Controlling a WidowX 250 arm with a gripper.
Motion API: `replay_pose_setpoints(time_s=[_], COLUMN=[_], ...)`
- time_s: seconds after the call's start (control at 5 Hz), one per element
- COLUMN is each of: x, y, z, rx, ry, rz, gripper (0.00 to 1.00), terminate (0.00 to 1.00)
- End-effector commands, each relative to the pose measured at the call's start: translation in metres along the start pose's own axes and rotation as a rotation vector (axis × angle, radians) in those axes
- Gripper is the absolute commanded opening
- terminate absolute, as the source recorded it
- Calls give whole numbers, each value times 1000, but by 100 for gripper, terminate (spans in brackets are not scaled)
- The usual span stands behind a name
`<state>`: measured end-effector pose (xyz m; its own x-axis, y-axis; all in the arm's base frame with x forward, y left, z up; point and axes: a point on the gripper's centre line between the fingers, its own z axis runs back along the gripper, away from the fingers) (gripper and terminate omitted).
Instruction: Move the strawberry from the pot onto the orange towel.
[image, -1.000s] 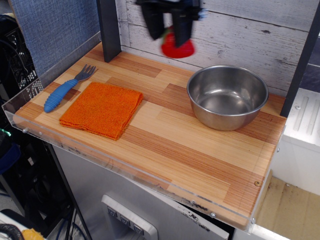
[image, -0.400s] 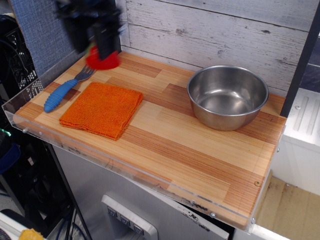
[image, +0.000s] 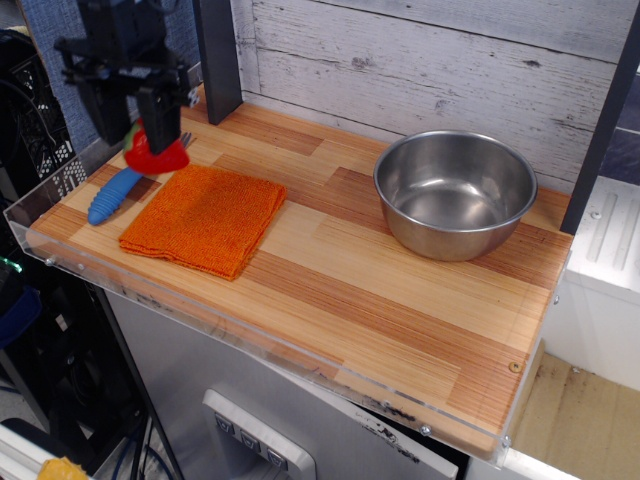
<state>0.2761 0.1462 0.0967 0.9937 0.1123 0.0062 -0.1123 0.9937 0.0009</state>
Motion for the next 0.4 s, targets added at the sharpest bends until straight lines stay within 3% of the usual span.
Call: replay_pose_setpoints(time_s=[0.0, 0.2], x=[-12, -13], y=[-7, -17], z=[2, 6], rx=[27, 25], ry=[-2, -16], rz=[-15, -58], gripper=[0, 100], terminate=[0, 0])
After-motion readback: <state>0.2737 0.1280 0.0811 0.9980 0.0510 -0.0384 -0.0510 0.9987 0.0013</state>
